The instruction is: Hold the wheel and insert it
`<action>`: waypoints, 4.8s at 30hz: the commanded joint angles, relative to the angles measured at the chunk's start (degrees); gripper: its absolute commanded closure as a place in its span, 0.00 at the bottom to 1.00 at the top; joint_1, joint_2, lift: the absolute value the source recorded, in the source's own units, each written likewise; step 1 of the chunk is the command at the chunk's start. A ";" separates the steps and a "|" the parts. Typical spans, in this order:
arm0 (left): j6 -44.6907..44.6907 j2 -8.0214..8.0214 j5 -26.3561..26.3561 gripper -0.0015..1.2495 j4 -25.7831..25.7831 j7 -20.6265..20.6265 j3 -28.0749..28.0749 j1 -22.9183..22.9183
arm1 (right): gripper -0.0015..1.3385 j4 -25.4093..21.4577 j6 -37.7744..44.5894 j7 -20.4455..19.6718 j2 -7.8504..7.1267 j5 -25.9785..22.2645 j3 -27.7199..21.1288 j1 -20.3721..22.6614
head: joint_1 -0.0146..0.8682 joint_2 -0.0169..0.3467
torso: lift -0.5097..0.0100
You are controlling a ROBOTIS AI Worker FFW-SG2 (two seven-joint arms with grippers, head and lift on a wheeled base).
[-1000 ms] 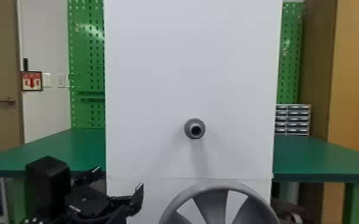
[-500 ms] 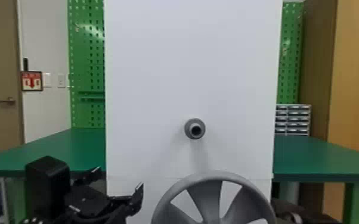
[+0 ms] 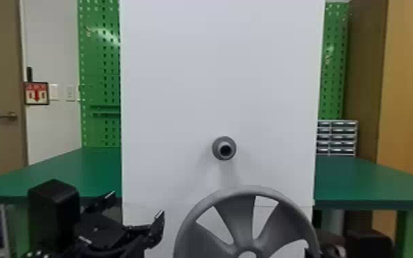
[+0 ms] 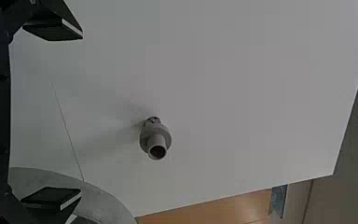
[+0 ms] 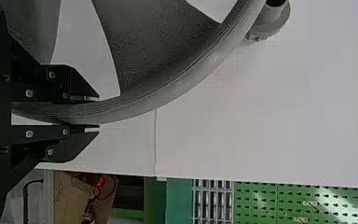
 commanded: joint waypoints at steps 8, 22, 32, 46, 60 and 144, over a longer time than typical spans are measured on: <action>0.00 0.00 -0.21 0.08 0.09 0.05 -0.18 -0.09 | 0.86 -1.44 4.85 0.00 -0.10 0.09 0.09 -2.38 | 0.13 0.09 | 0.13; 0.00 0.00 -0.21 0.08 0.17 0.05 -0.44 -0.36 | 0.86 -1.44 7.13 -0.18 -0.10 0.00 1.67 -6.16 | 0.13 0.09 | 0.13; 0.00 0.00 -0.21 0.08 0.17 0.05 -0.35 -0.18 | 0.86 -2.67 10.56 -2.11 0.08 -0.44 2.37 -8.97 | 0.13 0.09 | 0.13; 0.00 0.00 -0.21 0.08 0.17 0.05 -0.44 -0.09 | 0.86 -3.28 12.93 -2.29 0.08 -0.61 2.29 -12.14 | 0.13 0.09 | 0.13; -0.09 0.00 -0.21 0.08 0.17 0.23 -0.44 0.08 | 0.86 -3.55 14.51 -2.29 0.08 -0.87 1.85 -14.95 | 0.13 0.09 | 0.13; -0.44 0.09 -0.83 0.08 0.26 0.84 -1.05 0.52 | 0.86 -3.28 25.68 -2.29 -0.36 -2.90 5.36 -31.47 | 0.13 0.09 | 0.13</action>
